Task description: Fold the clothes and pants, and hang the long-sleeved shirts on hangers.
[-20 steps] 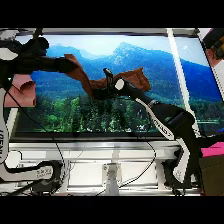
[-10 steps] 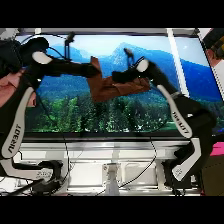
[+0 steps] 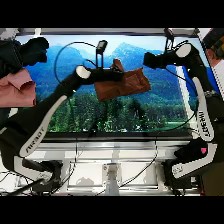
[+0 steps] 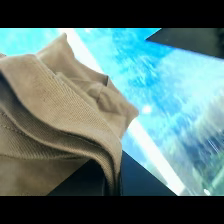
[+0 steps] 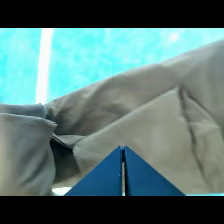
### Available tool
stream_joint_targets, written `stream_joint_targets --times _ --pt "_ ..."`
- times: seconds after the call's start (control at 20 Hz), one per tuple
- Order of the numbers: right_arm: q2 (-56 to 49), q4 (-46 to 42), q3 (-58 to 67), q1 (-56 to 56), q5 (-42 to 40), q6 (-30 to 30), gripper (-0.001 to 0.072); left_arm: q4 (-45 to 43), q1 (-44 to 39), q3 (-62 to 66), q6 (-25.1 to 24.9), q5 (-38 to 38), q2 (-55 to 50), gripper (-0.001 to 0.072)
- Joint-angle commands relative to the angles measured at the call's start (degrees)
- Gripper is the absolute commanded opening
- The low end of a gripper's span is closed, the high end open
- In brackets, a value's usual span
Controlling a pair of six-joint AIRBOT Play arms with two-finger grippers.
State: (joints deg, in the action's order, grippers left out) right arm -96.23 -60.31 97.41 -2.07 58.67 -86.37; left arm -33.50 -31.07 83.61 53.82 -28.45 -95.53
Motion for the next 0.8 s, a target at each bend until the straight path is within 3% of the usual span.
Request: stream_joint_targets --times 0.0,0.4,0.45,0.5,0.55,0.6,0.75 --pt "0.8 -1.9 0.0 2.3 2.1 0.0 0.0017 2.0 -5.6 0.3 0.2 10.9 -2.5 0.0022" --pt "0.8 -3.2 0.0 2.3 3.0 0.0 0.0018 2.1 -8.3 7.9 0.2 12.8 -8.8 0.0036" --pt "0.8 -3.5 0.0 2.3 3.3 0.0 0.0018 2.1 -8.3 7.9 0.2 12.8 -9.0 0.0134" --pt "0.8 -4.1 0.0 2.3 3.4 0.0 0.0017 2.1 -8.3 7.9 0.2 12.8 -9.0 0.0337" --pt "0.8 -4.5 0.0 2.3 3.5 0.0 0.0017 2.3 -8.3 7.9 0.2 12.8 -9.0 0.0471" --pt "0.8 -4.7 0.0 2.3 3.5 0.0 0.0018 2.9 -8.3 7.9 0.2 12.8 -9.0 0.0516" --pt "0.8 -6.0 0.0 2.3 3.8 0.0 0.0017 4.5 -8.3 7.9 0.2 12.8 -8.9 0.0516"
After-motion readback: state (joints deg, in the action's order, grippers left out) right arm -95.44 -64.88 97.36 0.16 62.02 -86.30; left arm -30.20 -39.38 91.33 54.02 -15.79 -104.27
